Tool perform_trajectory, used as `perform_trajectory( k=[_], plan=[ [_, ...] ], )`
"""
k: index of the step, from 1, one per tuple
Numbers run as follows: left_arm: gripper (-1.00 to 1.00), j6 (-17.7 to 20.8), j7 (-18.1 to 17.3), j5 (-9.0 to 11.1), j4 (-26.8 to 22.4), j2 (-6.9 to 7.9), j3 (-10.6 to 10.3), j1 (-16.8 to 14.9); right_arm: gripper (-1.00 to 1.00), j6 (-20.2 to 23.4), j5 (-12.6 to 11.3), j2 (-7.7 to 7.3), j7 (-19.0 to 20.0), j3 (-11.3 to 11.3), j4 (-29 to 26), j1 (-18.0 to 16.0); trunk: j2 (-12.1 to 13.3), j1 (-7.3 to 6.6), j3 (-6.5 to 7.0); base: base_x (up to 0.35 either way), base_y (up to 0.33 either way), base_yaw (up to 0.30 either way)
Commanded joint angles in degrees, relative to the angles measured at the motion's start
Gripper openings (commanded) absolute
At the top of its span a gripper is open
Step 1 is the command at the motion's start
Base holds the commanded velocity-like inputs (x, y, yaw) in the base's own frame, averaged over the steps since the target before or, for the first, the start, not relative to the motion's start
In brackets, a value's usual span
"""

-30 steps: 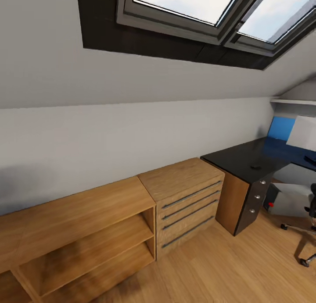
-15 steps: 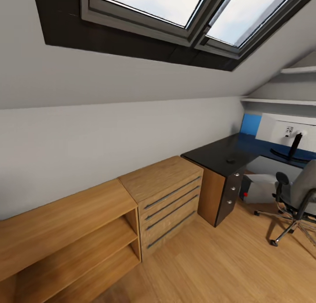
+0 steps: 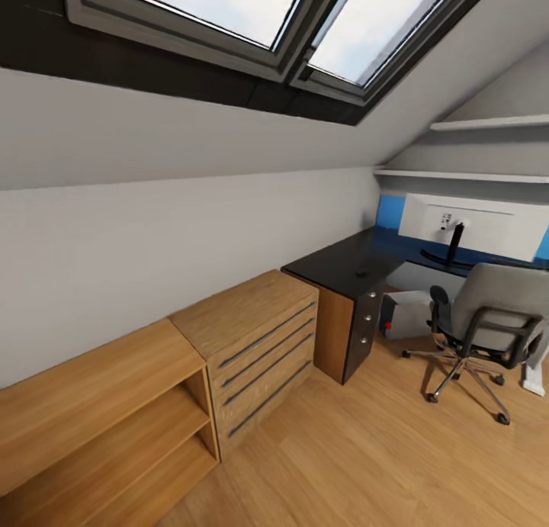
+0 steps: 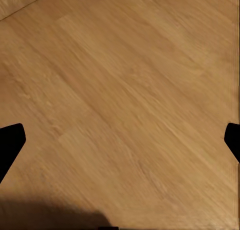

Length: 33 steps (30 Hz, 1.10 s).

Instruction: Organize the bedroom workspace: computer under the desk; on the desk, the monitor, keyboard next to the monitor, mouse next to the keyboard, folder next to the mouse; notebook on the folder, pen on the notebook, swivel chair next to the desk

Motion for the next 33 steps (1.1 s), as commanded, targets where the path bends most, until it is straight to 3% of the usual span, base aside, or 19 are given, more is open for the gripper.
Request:
perform_trajectory(
  k=[1, 19, 33],
  plan=[
    [1.00, -0.1, 0.0, 0.1, 0.0, -0.01, 0.0, 0.0, 1.00, -0.2, 0.1, 0.01, 0.0, -0.1, 0.1, -0.1, 0.0, 0.00, -0.06, 0.000, 0.000, -0.300],
    [1.00, -0.1, 0.1, -0.2, 0.0, -0.02, -0.2, 0.0, 1.00, -0.4, 0.2, -0.02, 0.0, -0.1, 0.1, -0.1, 0.0, 0.00, -0.06, 0.008, -0.004, -0.300],
    [1.00, -0.1, 0.2, 0.1, 0.0, 0.02, 0.0, 0.0, 1.00, 0.2, 0.0, -0.05, -0.1, -0.1, 0.0, -0.1, 0.0, 0.00, -0.15, 0.238, -0.100, -0.300]
  ],
)
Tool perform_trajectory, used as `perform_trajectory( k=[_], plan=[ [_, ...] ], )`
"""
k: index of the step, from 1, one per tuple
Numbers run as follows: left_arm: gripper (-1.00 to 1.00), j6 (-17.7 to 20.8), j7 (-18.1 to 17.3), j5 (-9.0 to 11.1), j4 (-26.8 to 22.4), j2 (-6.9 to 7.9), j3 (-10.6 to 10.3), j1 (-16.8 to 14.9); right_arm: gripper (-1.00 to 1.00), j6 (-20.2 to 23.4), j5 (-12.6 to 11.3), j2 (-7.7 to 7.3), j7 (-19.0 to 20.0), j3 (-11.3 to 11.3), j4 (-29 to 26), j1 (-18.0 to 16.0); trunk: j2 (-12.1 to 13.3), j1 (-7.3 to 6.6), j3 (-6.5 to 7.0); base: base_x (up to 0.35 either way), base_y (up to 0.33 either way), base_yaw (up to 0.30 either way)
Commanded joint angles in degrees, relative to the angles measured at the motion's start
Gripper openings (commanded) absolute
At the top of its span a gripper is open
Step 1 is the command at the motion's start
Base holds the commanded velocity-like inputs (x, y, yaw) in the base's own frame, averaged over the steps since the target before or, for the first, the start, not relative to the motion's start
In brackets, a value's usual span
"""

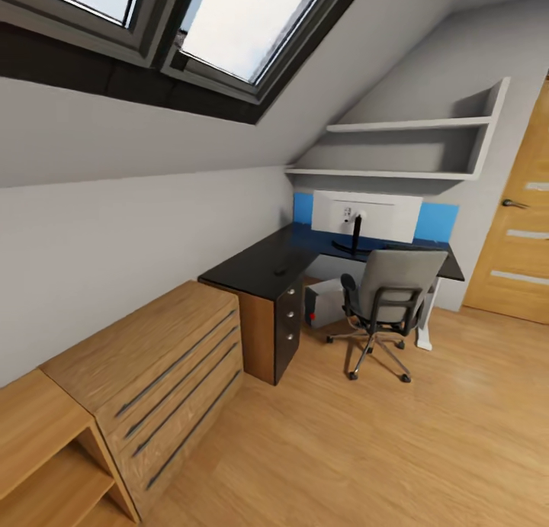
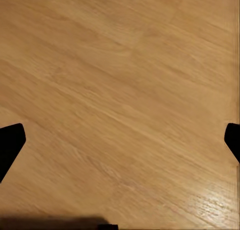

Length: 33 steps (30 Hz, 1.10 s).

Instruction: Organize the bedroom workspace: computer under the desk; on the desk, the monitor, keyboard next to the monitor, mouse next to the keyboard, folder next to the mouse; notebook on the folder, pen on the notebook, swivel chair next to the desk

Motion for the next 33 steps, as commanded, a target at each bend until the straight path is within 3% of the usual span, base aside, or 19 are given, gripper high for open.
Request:
perform_trajectory(
  k=[1, 16, 33],
  plan=[
    [1.00, -0.1, 0.1, 0.1, 0.0, -0.02, 0.0, 0.0, 1.00, -0.2, 0.1, -0.03, 0.0, 0.0, 0.0, -0.1, 0.0, 0.00, -0.09, 0.007, -0.003, -0.299],
    [1.00, -0.1, 0.0, 0.0, 0.9, -0.05, -0.2, 0.0, 1.00, -0.2, 0.0, -0.02, -0.1, -0.7, 0.1, -0.1, 0.0, 0.00, -0.19, 0.105, 0.000, -0.296],
    [1.00, -0.1, 0.0, -0.1, 2.5, -0.06, -0.2, 0.0, 1.00, -0.2, 0.0, 0.00, -0.1, -2.6, -0.1, -0.1, 0.0, 0.00, -0.19, 0.308, 0.000, -0.300]
  ],
)
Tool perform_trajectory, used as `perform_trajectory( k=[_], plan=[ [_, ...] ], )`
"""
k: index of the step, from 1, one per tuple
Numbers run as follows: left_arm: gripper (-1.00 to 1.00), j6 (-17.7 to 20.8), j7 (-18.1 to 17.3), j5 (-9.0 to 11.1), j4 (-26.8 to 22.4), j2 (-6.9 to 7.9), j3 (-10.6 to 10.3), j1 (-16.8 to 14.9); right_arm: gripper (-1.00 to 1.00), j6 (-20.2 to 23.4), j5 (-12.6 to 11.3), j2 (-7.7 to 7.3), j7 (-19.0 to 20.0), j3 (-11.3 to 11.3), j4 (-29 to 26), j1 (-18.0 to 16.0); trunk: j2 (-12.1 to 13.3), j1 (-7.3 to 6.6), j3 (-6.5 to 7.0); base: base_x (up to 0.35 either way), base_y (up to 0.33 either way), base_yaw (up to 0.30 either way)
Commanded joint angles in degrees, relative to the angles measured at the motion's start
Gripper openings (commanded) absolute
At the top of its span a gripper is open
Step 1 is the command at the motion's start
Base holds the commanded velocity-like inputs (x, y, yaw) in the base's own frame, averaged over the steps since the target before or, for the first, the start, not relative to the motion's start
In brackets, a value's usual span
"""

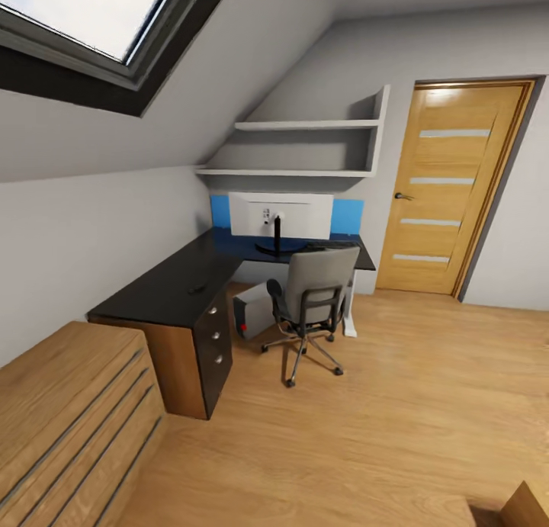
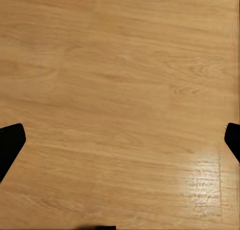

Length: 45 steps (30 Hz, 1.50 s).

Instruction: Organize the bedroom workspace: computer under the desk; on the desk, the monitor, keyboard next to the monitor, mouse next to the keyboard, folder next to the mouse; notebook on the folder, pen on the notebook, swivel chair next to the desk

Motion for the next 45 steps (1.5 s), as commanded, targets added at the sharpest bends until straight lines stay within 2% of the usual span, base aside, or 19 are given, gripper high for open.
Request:
perform_trajectory(
  k=[1, 16, 36, 39, 41, 45],
  plan=[
    [1.00, -0.1, 0.0, 0.1, 0.0, 0.00, 0.0, 0.0, 1.00, -0.2, 0.1, 0.02, 0.0, -0.2, 0.0, -0.1, 0.0, 0.04, -0.06, 0.319, 0.000, -0.300],
    [1.00, -0.1, 0.0, 0.0, 0.1, -0.04, -0.1, 0.0, 1.00, -0.2, 0.1, 0.02, 0.0, -1.4, 0.0, -0.1, 0.0, 0.04, -0.43, 0.134, 0.000, -0.288],
    [1.00, -0.1, 0.0, 0.1, 0.0, 0.00, 0.0, 0.0, 1.00, -0.4, 0.1, 0.02, 0.0, -1.4, 0.0, -0.1, 0.0, 0.04, -0.47, 0.309, -0.036, -0.286],
    [1.00, -0.1, 0.0, 0.1, 0.0, 0.00, 0.0, 0.0, 1.00, -0.5, -0.3, -0.03, 0.0, -1.5, 0.0, -0.1, 0.0, 0.04, -0.47, 0.319, -0.013, -0.290],
    [1.00, 0.0, 0.0, 0.1, 0.0, 0.00, 0.0, 0.0, 1.00, -0.5, -1.5, -0.06, 0.0, -1.5, -0.1, -0.1, 0.0, 0.04, -0.47, 0.319, -0.005, -0.292],
    [1.00, -0.1, 0.0, 0.1, 0.0, 0.04, 0.1, 0.0, 1.00, -0.6, -2.4, -0.07, 0.0, -1.5, -0.1, -0.1, 0.0, 0.04, -0.47, 0.295, -0.002, -0.292]
  ],
)
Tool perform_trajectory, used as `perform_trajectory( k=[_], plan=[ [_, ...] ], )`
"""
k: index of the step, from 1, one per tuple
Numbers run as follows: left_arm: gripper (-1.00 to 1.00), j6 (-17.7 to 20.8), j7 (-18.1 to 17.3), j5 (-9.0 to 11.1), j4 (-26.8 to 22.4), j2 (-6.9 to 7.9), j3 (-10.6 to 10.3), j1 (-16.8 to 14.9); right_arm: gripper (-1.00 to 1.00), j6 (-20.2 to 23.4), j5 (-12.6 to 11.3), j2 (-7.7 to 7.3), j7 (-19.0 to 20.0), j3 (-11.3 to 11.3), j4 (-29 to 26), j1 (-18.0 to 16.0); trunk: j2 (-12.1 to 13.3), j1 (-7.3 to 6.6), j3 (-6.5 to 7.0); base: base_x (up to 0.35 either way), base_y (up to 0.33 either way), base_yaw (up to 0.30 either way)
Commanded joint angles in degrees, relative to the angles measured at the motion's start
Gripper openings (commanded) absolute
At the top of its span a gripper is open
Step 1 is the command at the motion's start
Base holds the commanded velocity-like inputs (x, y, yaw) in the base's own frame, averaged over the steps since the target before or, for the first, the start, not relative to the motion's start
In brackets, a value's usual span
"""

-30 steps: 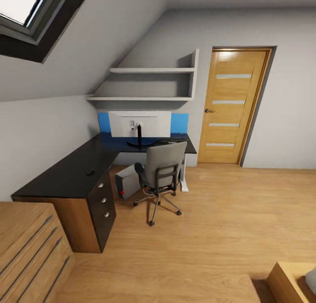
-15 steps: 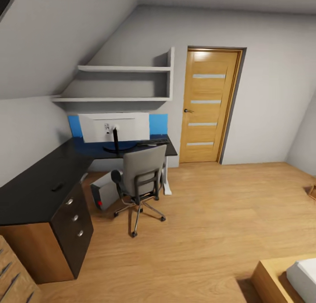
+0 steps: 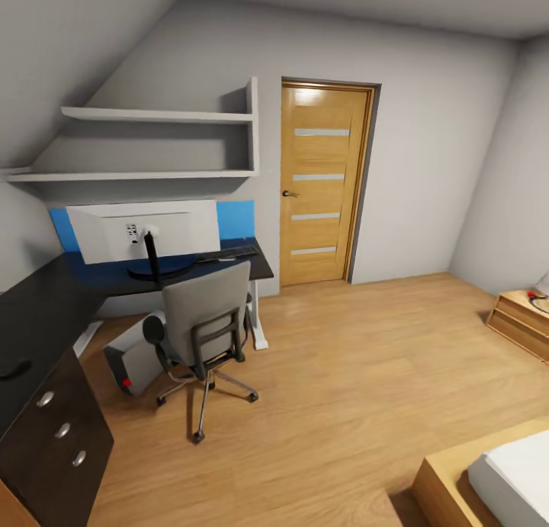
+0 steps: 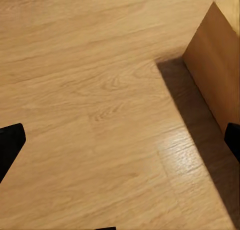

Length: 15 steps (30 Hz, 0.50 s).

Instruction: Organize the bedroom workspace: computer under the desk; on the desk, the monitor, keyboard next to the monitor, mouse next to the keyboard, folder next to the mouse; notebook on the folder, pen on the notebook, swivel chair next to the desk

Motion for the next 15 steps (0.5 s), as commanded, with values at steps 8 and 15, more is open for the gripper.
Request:
perform_trajectory(
  k=[8, 15],
  plan=[
    [1.00, -0.2, 0.0, 0.2, -0.1, 0.05, 0.0, 0.0, 1.00, -0.2, -0.5, -0.10, 0.0, 0.0, 0.0, -0.1, 0.0, 0.03, -0.06, 0.058, 0.000, -0.294],
    [1.00, -0.3, 0.1, 0.2, -0.1, 0.05, 0.0, 0.0, 1.00, 0.0, -0.7, -0.85, 0.0, 0.0, -0.1, -0.1, 0.0, 0.03, -0.29, 0.120, 0.000, -0.267]
  ],
)
